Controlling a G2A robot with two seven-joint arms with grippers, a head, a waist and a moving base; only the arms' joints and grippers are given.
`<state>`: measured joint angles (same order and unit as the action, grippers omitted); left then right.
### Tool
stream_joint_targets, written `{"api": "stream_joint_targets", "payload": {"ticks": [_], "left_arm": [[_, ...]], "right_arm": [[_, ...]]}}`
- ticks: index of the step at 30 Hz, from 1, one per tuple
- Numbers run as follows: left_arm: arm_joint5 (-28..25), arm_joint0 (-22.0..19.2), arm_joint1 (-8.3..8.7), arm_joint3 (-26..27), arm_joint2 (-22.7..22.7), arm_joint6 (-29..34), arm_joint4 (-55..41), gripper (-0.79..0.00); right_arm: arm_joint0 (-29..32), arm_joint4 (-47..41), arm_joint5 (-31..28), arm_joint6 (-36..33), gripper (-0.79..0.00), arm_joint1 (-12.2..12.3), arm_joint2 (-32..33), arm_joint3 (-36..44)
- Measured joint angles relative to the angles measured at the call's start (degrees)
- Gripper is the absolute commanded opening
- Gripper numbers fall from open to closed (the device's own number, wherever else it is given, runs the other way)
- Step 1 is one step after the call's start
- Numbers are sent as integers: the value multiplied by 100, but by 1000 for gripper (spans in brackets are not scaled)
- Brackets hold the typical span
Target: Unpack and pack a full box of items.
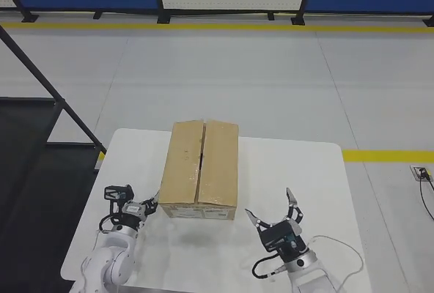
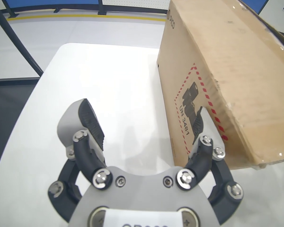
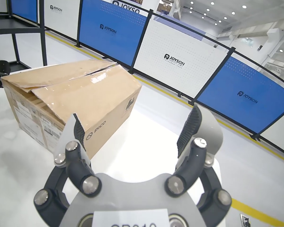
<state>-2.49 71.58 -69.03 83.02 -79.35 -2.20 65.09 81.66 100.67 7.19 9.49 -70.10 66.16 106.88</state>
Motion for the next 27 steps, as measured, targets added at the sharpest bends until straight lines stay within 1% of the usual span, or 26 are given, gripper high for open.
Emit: {"api": "stream_joint_targets", "payload": {"ticks": [3, 8, 14, 17, 27], "left_arm": [[-23, -11, -17, -11, 93, 19, 69, 0], [-23, -44, -51, -21, 240, 4, 145, 0], [-16, -53, -84, -24, 317, -40, 122, 0], [-99, -45, -93, -32, 318, -21, 41, 0], [-245, -34, -131, 5, 495, 6, 165, 0]], "right_arm": [[-27, 413, -9, -99, 0, 0, -46, -65], [-124, 991, 148, -526, 0, -38, -175, -128], [-203, 1380, 79, -693, 0, -65, -260, -184], [-234, 1579, 1, -734, 0, -76, -314, -220], [-421, 1864, 4, -857, 0, -143, -423, -359]]}}
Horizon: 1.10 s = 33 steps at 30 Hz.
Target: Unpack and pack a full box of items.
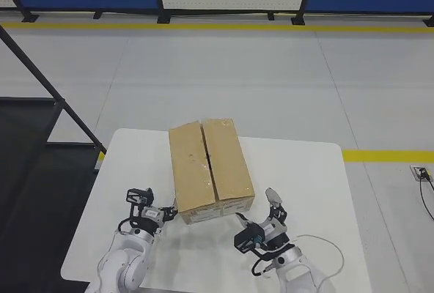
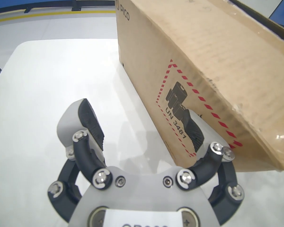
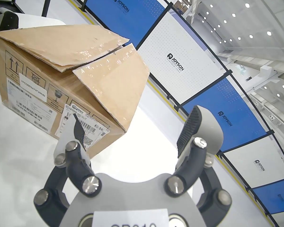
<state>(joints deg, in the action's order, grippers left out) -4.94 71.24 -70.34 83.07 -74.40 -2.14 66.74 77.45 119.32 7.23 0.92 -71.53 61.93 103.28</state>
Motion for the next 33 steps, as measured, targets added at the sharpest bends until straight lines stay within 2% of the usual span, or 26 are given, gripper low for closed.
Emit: {"api": "stream_joint_targets", "payload": {"ticks": [9, 12, 14, 16, 26, 28, 29, 31, 33], "left_arm": [[-60, 26, -22, 30, 45, -16, 60, 0], [-78, 56, -23, 58, 17, -30, 53, 0], [-82, 79, -25, 73, -5, -47, 38, 0], [-92, 99, -26, 83, -21, -57, 29, 0], [-109, 165, -36, 115, -90, -76, 3, 0], [-116, 169, -37, 109, -107, -73, -4, 0], [-121, 170, -37, 106, -118, -71, -9, 0], [-129, 172, -38, 102, -137, -71, -15, 0], [-136, 174, -38, 99, -161, -82, -22, 0]], "right_arm": [[-426, 745, 346, -145, 0, -139, -442, -397], [-588, 858, 468, -178, -148, -200, -585, -576], [-693, 919, 519, -232, -200, -240, -662, -709], [-779, 960, 551, -294, -286, -274, -714, -813], [-1182, 951, 532, -495, -234, -456, -948, -1308], [-1240, 907, 516, -485, -286, -483, -964, -1378], [-1274, 890, 516, -479, -376, -500, -973, -1423], [-1318, 859, 518, -473, -493, -525, -982, -1477], [-1360, 812, 532, -467, -668, -552, -983, -1527]]}}
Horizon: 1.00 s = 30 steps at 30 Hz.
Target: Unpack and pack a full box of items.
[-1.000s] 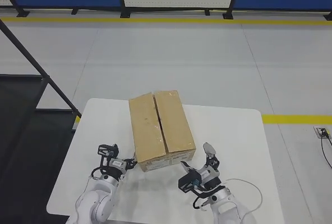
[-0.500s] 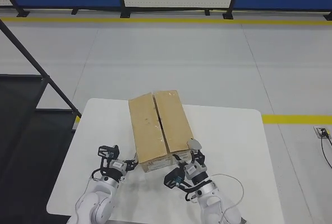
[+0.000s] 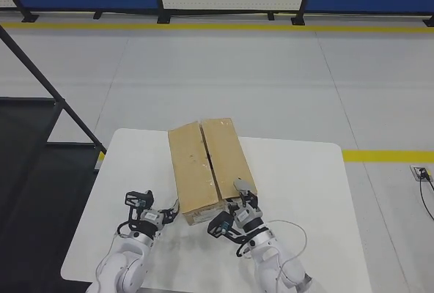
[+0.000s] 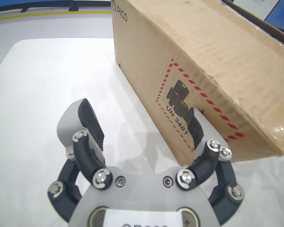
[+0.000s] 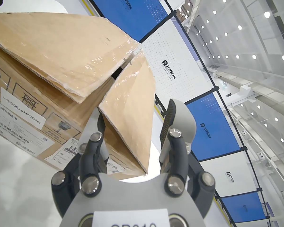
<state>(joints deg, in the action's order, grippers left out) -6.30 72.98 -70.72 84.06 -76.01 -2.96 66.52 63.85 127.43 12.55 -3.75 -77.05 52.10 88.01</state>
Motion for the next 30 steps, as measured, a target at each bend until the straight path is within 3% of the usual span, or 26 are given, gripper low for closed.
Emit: {"api": "stream_joint_targets", "payload": {"ticks": [1, 2, 16, 30], "left_arm": [[-3, 0, 0, 0, -11, -2, -4, 0], [-6, 0, 0, 0, -26, -4, -10, 0], [-36, -40, 9, -78, -274, 13, -103, 0], [-1084, 347, 129, -41, -493, -123, 351, 0]], "right_arm": [[-14, -18, 5, 6, -760, -11, 1, -19], [-30, -36, 11, 13, -785, -24, 5, -40], [102, -424, -234, 631, -785, -59, 261, 27], [578, -415, -462, 1005, -785, 23, 723, 379]]}}
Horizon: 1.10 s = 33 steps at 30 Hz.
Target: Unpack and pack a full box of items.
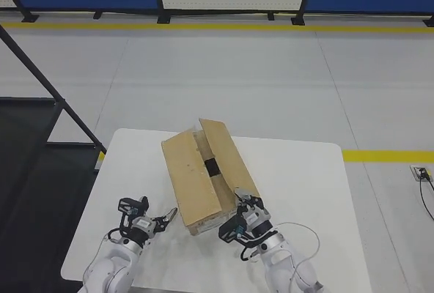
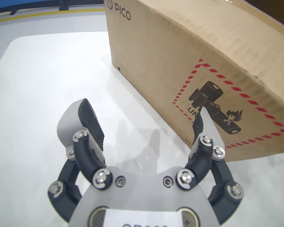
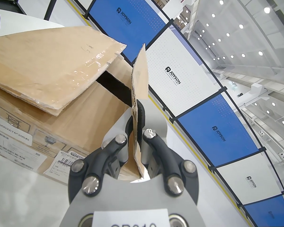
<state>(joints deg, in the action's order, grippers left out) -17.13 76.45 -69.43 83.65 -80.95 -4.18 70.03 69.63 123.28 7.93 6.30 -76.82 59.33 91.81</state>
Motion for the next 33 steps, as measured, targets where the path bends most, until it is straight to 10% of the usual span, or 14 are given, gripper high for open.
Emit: {"api": "stream_joint_targets", "payload": {"ticks": [2, 3, 33], "left_arm": [[-199, 53, 18, 52, 12, -26, 109, 0], [-293, 71, 26, 72, 19, -31, 156, 0], [-763, -408, -42, -19, 954, 248, 682, 0]], "right_arm": [[45, -1, -49, 13, -425, 7, 45, 35], [60, -4, -74, 13, 0, 8, 61, 48], [1345, -1187, -1204, 1585, 0, 257, 1257, 1004]]}}
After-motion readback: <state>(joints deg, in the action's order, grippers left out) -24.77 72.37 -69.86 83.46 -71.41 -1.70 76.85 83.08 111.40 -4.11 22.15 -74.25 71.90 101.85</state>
